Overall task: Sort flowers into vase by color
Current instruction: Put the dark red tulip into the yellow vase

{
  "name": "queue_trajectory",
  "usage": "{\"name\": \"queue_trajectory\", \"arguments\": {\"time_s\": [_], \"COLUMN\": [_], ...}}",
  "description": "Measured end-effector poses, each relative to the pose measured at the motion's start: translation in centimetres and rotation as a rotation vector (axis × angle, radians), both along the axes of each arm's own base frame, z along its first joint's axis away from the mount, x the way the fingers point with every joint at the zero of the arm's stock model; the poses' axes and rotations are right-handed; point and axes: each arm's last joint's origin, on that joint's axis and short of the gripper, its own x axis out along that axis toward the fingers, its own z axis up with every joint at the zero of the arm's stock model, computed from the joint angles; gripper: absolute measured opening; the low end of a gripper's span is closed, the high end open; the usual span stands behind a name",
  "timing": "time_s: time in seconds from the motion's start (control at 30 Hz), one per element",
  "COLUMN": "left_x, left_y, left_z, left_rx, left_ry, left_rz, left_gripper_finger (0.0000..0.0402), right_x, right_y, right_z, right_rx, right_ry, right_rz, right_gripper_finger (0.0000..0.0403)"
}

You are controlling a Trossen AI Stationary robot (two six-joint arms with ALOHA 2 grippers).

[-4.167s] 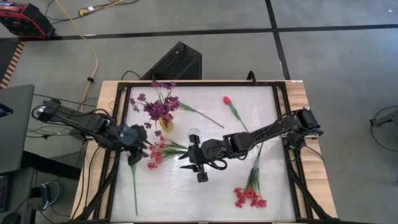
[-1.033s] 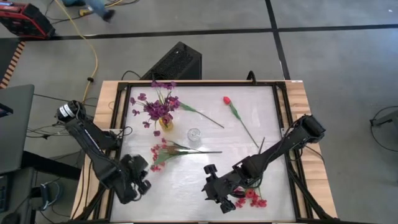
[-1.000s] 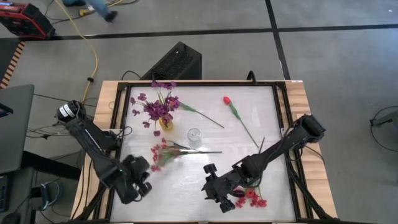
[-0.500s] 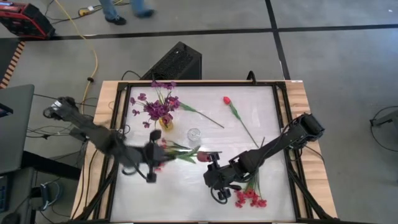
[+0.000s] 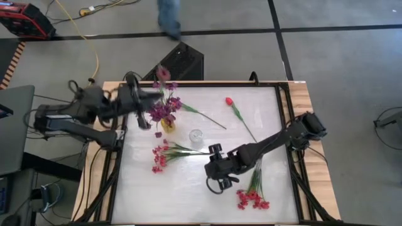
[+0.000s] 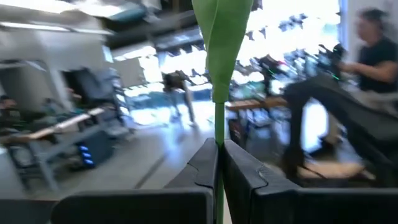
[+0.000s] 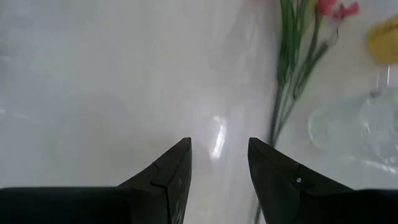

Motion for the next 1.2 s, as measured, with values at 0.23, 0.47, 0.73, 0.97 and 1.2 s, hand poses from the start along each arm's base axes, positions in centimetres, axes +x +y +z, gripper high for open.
{"name": "queue_trajectory", "arguments": {"time_s": [0.23, 0.47, 0.73, 0.97, 1.2], "left_x": [0.1, -0.7, -2.6, -2.8, -2.4], "left_y": [5.2, 8.7, 8.4, 8.4, 8.6], "left_z": [-0.6, -1.6, -5.5, -9.1, -11.4], "left_rx": [-0.050, -0.182, -0.208, -0.215, -0.247], "left_ry": [0.024, 0.062, -0.054, -0.088, -0.069], "left_rz": [0.089, 0.078, 0.030, 0.039, 0.020], "left_gripper_finger": [0.0000, 0.0000, 0.0000, 0.0000, 0.0000], "right_x": [0.2, 0.2, -3.5, -7.3, -8.6], "right_y": [-1.9, -4.1, -8.7, -10.8, -10.8], "right_z": [-0.3, -0.4, -0.2, 1.1, 2.0], "right_rx": [-0.025, -0.028, 0.069, 0.164, 0.184], "right_ry": [0.067, 0.144, -0.026, -0.249, -0.308], "right_rz": [0.028, 0.050, -0.010, -0.123, -0.122], "right_gripper_finger": [0.0182, 0.0180, 0.0159, 0.0149, 0.0148]}}
